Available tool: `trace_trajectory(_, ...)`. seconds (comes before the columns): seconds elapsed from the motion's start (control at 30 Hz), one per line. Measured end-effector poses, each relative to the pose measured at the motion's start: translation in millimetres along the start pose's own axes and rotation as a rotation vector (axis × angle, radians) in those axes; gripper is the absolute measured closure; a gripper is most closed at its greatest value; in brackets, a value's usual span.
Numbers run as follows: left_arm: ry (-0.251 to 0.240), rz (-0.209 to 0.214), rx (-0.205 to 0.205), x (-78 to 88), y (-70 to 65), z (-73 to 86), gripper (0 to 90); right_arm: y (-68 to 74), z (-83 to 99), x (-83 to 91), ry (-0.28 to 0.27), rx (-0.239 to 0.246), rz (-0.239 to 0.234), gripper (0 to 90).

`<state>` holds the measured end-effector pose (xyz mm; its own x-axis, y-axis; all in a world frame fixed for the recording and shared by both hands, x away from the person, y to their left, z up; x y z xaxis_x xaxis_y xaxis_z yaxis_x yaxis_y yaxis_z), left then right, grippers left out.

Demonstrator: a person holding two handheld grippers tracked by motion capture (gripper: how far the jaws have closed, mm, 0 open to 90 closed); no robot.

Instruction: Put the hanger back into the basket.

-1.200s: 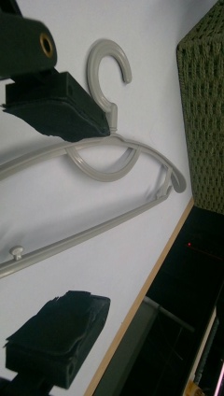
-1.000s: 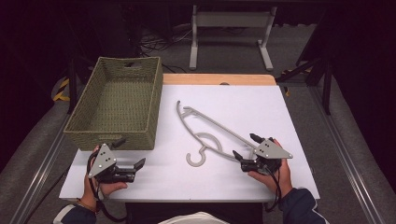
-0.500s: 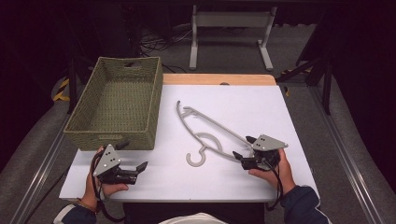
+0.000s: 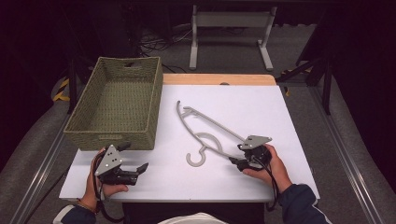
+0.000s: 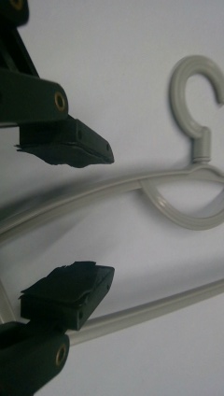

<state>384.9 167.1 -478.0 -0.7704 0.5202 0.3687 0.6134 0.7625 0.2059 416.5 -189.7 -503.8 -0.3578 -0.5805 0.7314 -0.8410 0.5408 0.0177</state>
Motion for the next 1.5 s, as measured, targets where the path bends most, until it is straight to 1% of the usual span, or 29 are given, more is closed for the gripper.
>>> trace_trajectory(0.07, 0.004, 0.001, 0.0, -0.1, 0.0, 0.4, 6.8, -0.7, 3.7, -3.2, 0.029, -0.015, -0.014, 45.5)
trace_trajectory(0.1, 0.003, 0.006, 0.004, -0.6, -0.2, 0.6, 6.8, -0.7, 3.7, -3.2, 0.029, -0.015, -0.014, 45.5)
trace_trajectory(0.13, 0.009, 0.013, 0.006, -0.8, -0.1, 1.3, 6.9, -0.8, 6.0, -6.0, 0.05, -0.024, -0.023, 50.2)
trace_trajectory(0.17, 0.007, 0.014, 0.01, -1.4, 0.0, 1.2, 7.3, -0.7, 7.2, -8.9, 0.063, -0.046, -0.051, 54.1)
trace_trajectory(0.23, 0.007, 0.013, 0.017, -2.5, 0.4, 1.3, 7.3, -1.4, 6.2, -9.1, 0.087, -0.076, -0.08, 56.6)
trace_trajectory(0.37, 0.015, 0.017, 0.016, -3.0, -0.6, 1.8, 8.0, -3.3, 2.4, -10.9, 0.176, -0.063, -0.108, 63.7)
trace_trajectory(0.47, 0.025, 0.021, 0.013, -4.3, -2.1, 3.1, 8.2, -3.6, -2.7, -13.2, 0.282, -0.02, -0.134, 69.3)
trace_trajectory(0.5, 0.025, 0.021, 0.013, -4.3, -2.1, 3.1, 8.3, -2.6, -4.7, -14.4, 0.321, 0.001, -0.135, 72.5)
trace_trajectory(0.57, 0.039, 0.029, 0.014, -5.8, -3.1, 5.0, 8.4, -0.2, -7.5, -16.3, 0.377, 0.041, -0.138, 78.8)
trace_trajectory(0.6, 0.039, 0.03, 0.011, -6.4, -3.2, 5.2, 8.4, 1.6, -8.8, -17.3, 0.403, 0.061, -0.134, 80.0)
trace_trajectory(0.67, 0.05, 0.035, 0.01, -7.3, -4.6, 6.4, 8.6, 4.1, -10.5, -18.8, 0.444, 0.113, -0.122, 81.6)
trace_trajectory(0.73, 0.05, 0.036, 0.004, -7.7, -5.1, 6.5, 9.0, 4.6, -10.8, -19.1, 0.451, 0.126, -0.12, 82.3)
trace_trajectory(0.77, 0.052, 0.037, 0.0, -7.8, -5.8, 6.7, 9.0, 4.8, -10.5, -18.8, 0.446, 0.126, -0.125, 82.7)
trace_trajectory(0.8, 0.054, 0.042, 0.0, -8.1, -7.0, 6.9, 9.1, 3.2, -9.3, -17.9, 0.407, 0.1, -0.151, 83.1)
trace_trajectory(0.87, 0.055, 0.043, -0.002, -8.5, -7.0, 7.0, 9.1, 1.0, -7.7, -16.5, 0.359, 0.071, -0.18, 83.2)
trace_trajectory(0.9, 0.055, 0.043, -0.002, -8.5, -7.0, 7.0, 9.3, 1.0, -7.7, -16.5, 0.359, 0.071, -0.18, 83.2)
trace_trajectory(0.93, 0.057, 0.044, -0.002, -8.8, -7.3, 7.1, 9.3, 0.0, -6.7, -15.6, 0.324, 0.051, -0.191, 83.2)
trace_trajectory(1.0, 0.057, 0.043, -0.004, -9.0, -7.3, 7.1, 9.4, -0.8, -6.5, -15.0, 0.292, 0.034, -0.202, 83.2)
trace_trajectory(1.07, 0.057, 0.044, -0.003, -9.0, -7.4, 7.0, 9.6, -1.7, -7.8, -15.5, 0.246, -0.003, -0.219, 83.2)
trace_trajectory(1.17, 0.057, 0.044, -0.002, -9.0, -7.7, 6.9, 10.0, -3.9, -11.7, -14.3, 0.18, -0.043, -0.241, 83.2)
trace_trajectory(1.2, 0.056, 0.045, -0.001, -9.0, -8.1, 6.7, 10.2, -5.4, -14.2, -12.8, 0.144, -0.062, -0.247, 83.2)
trace_trajectory(1.23, 0.055, 0.047, 0.0, -9.0, -8.3, 6.5, 10.2, -5.4, -14.2, -12.8, 0.144, -0.062, -0.247, 83.2)
trace_trajectory(1.27, 0.053, 0.049, 0.005, -9.6, -8.5, 6.0, 10.5, -6.1, -16.9, -10.6, 0.101, -0.098, -0.264, 83.1)
trace_trajectory(1.3, 0.052, 0.051, 0.008, -10.0, -8.9, 5.6, 10.7, -6.6, -19.1, -9.5, 0.069, -0.119, -0.275, 83.1)
trace_trajectory(1.33, 0.052, 0.051, 0.008, -10.0, -8.9, 5.6, 10.9, -6.6, -19.1, -9.5, 0.069, -0.119, -0.275, 83.1)
trace_trajectory(1.37, 0.052, 0.054, 0.01, -10.5, -9.6, 5.1, 10.9, -7.2, -20.3, -8.3, 0.054, -0.124, -0.286, 83.1)
trace_trajectory(1.4, 0.05, 0.06, 0.009, -11.6, -11.6, 3.9, 11.3, -7.1, -24.5, -6.1, 0.009, -0.15, -0.304, 83.1)
trace_trajectory(1.43, 0.048, 0.065, 0.01, -12.3, -12.8, 2.9, 11.7, -6.1, -26.0, -5.3, -0.005, -0.156, -0.319, 83.1)
trace_trajectory(1.5, 0.043, 0.076, 0.019, -14.0, -15.6, 0.5, 12.6, -5.2, -31.0, -3.3, -0.05, -0.169, -0.325, 83.1)
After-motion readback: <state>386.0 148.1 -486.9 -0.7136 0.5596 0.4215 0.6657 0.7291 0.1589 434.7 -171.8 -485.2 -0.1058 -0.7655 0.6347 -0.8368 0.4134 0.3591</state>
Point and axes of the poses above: each handheld gripper's, and its own axes: x roughly backward along the jaws, z roughly out of its underside, y roughly to its left, the point moved 9 cm from there along -x, roughly forward along the jaws, and after that the axes turned 11 degrees about -z, right-handed, at the moved point
